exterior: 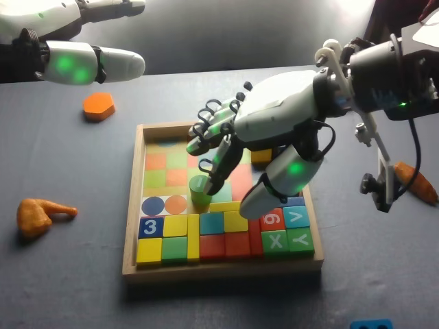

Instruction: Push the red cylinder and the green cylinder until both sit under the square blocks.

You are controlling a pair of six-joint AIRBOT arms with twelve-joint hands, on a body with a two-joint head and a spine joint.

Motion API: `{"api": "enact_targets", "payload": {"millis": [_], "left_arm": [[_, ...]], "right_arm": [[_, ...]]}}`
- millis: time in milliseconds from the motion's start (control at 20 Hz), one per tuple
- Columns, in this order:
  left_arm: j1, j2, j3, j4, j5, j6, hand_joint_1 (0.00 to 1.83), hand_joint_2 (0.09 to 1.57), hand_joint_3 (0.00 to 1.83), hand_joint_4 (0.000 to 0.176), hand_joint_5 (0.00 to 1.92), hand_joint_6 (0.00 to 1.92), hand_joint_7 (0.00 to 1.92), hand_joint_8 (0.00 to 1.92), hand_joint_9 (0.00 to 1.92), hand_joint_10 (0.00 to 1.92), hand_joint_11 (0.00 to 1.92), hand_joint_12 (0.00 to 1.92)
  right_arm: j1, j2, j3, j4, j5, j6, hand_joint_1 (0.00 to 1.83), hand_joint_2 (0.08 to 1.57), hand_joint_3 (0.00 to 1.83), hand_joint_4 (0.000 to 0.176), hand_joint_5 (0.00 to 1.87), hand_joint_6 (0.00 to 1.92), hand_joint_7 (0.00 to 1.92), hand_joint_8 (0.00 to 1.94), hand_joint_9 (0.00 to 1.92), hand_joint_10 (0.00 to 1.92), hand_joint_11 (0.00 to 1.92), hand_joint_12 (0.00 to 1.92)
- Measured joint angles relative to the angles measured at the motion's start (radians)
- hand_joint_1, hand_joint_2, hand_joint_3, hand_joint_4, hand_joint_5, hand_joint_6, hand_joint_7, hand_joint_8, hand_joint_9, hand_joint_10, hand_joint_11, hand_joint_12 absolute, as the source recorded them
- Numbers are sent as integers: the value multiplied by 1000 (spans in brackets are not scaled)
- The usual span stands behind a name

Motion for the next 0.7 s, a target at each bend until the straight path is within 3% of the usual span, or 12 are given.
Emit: {"api": "enact_targets", "payload": {"millis": [100,250,350,450,500,700], "left_arm": [[0,-3,-1,8,2,0,0,1187,3,54,101,0,90,1,98,3,0,387],[-8,-4,-1,11,3,0,0,1169,0,55,108,2,90,1,113,5,0,490],[-11,-4,-1,13,4,0,0,1162,0,40,106,0,93,6,120,5,0,535],[-11,-6,0,14,6,0,0,1165,1,50,96,1,74,4,102,3,0,489],[-11,-8,0,14,8,0,0,1168,0,69,98,2,85,4,126,7,0,581],[-12,-14,2,18,9,0,0,1169,0,75,98,0,75,0,120,1,0,550]], "right_arm": [[0,-12,11,5,-5,-9,347,1112,0,176,634,0,168,2,0,0,0,244],[0,-19,18,9,-10,-14,368,1107,0,176,645,4,187,5,8,3,0,299],[-2,-26,22,11,-13,-18,365,1109,0,176,639,0,190,2,9,1,0,323],[-3,-34,27,14,-17,-21,347,1110,0,176,634,0,189,1,7,1,0,329],[-3,-39,31,14,-18,-21,338,1112,1,176,619,0,175,0,0,0,0,316],[-4,-50,40,16,-24,-23,370,1108,0,176,635,2,190,1,10,1,0,407]]}}
